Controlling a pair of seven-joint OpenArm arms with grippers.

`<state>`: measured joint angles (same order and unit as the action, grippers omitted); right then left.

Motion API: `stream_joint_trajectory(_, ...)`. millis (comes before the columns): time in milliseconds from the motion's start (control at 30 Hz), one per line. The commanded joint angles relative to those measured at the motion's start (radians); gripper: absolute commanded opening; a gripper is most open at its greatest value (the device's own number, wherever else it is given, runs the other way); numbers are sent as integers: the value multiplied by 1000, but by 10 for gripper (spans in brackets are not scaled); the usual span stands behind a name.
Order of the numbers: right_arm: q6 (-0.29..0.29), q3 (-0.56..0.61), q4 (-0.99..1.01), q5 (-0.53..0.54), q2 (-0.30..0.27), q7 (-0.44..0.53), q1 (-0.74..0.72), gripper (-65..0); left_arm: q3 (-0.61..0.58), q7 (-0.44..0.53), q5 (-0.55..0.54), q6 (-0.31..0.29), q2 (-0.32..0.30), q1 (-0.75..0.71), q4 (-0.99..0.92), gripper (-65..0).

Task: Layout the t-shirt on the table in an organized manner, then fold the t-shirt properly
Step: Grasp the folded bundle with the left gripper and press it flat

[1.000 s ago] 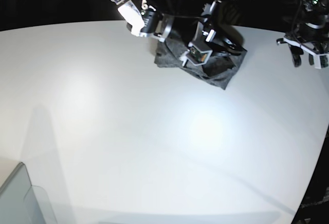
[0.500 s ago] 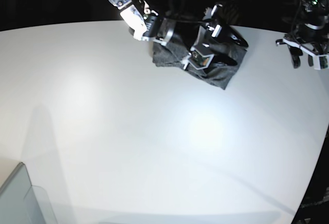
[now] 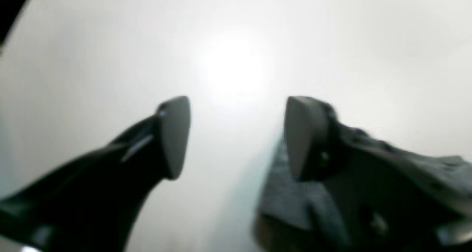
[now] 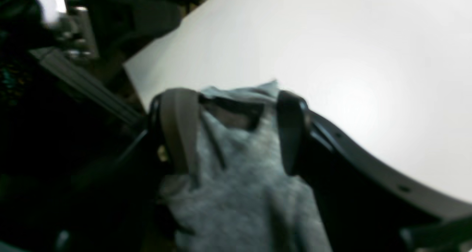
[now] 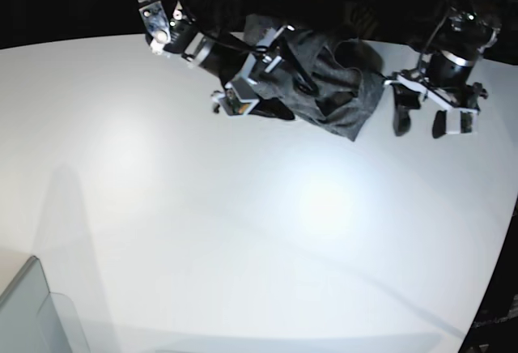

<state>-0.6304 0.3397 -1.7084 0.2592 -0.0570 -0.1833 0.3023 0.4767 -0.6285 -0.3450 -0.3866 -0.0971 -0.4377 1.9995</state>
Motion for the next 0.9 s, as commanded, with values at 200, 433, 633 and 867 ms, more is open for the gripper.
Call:
stream_joint_trajectory(200,-10,-90,-18,16,-22,21,5,-302,-117,20,-12,1,-6,-40,20,-48)
stream_joint_trajectory(433,-10,-127,-20,16,-20,21,13,-302,-190,20,-12,1,-5,-54,10,-48)
stream_joint_trajectory(633,-10,-127,-20,16,-20,21,13,-302,-247,20,-2,2,-6,-57,-6,-79)
stream_joint_trajectory(867,-10,-127,-20,16,-24,21,13,-302,-237,20,-1,2,-6,-57,-12,-380)
